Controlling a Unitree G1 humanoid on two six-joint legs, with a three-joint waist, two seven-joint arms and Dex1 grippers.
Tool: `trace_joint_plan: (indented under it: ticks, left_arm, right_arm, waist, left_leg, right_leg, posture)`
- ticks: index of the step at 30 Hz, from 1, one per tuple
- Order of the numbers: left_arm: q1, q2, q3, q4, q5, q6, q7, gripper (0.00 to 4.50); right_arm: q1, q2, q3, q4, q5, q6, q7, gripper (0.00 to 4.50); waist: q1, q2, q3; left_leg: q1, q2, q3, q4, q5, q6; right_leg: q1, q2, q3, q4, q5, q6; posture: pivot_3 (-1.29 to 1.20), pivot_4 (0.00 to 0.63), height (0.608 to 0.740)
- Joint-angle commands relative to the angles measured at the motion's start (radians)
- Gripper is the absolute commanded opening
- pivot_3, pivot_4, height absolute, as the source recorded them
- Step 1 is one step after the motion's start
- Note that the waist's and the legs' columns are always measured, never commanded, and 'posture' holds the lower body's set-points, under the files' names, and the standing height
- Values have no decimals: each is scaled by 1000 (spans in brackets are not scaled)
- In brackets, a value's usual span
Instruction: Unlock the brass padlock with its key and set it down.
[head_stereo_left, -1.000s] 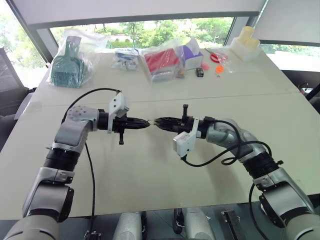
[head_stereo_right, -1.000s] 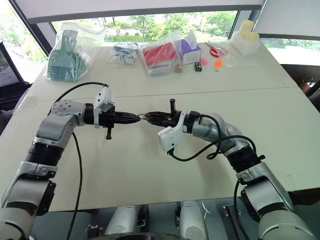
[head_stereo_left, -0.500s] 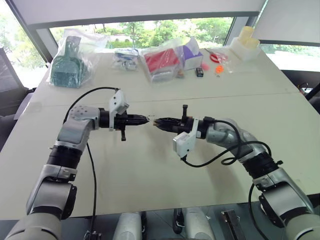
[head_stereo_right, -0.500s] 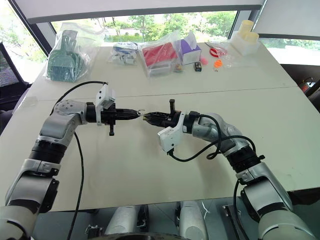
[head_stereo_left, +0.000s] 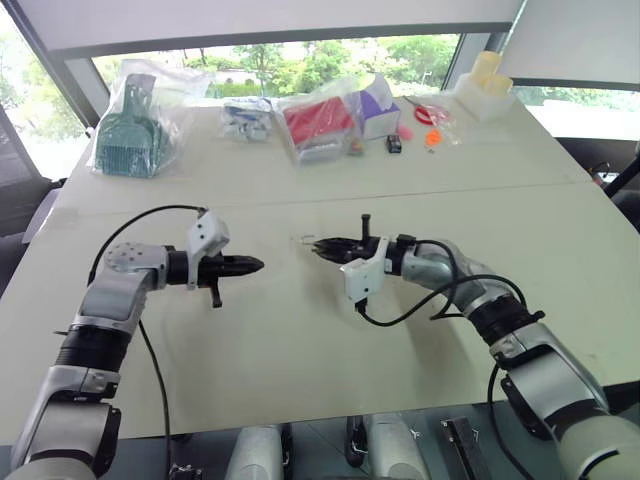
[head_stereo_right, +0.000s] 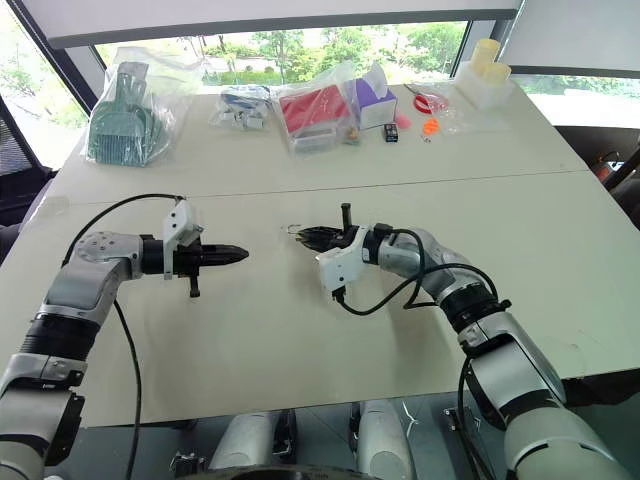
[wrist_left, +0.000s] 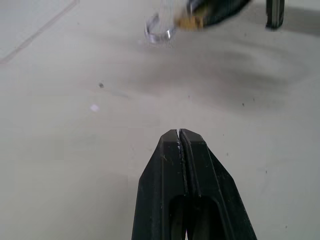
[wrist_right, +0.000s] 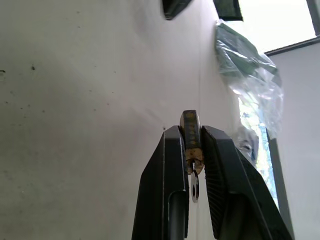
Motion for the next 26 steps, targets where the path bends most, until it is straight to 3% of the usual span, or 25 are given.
trace_joint_plan:
  ticks: [1,2,11,16,21,26]
  left_arm:
    - [18,3,54,-108,-58,58,37,21]
    - [24,2,58,-126,-64,71,45,21]
    - [35,-6,74,-243,-130,157,107,0]
    - [45,18,67,-263,-134,162,96,0]
    - [83,52,66,-298,-133,168,87,0]
    - [139,85,92,-349,-152,190,83,0]
  right_arm:
    - [-43,15,8,49,-8,-31,-26,0]
    - [-48,17,12,62,-9,-37,-27,0]
    - [-2,-23,40,24,22,-57,63,4468]
    - [87,-132,-14,-167,182,39,214,4468]
    - [208,-212,-120,-434,503,465,453,4468]
    - [310,-282,-211,-686,749,892,591,4468]
  waist:
    - [-1,0,0]
    - [-2,0,0]
    - [-1,0,0]
    - [2,0,0]
    - [1,0,0]
    - [1,0,0]
  left_leg:
    - [0,0,0,0,0,0]
    - [0,0,0,0,1,-1]
    - [2,0,-1,0,1,-2]
    - [2,0,-2,0,0,-1]
    - [3,0,-2,0,0,0]
    - [4,1,-3,-1,-1,1]
  right_leg:
    - [0,0,0,0,0,0]
    - [0,0,0,0,0,0]
    - [0,0,2,1,0,0]
    - [1,-1,2,0,0,0]
    - [1,-1,2,1,0,0]
    - [2,-1,2,1,0,0]
  posture:
    - [0,150,740]
    - [0,150,740]
    - [0,150,740]
    - [0,150,740]
    - [0,150,740]
    - [0,150,740]
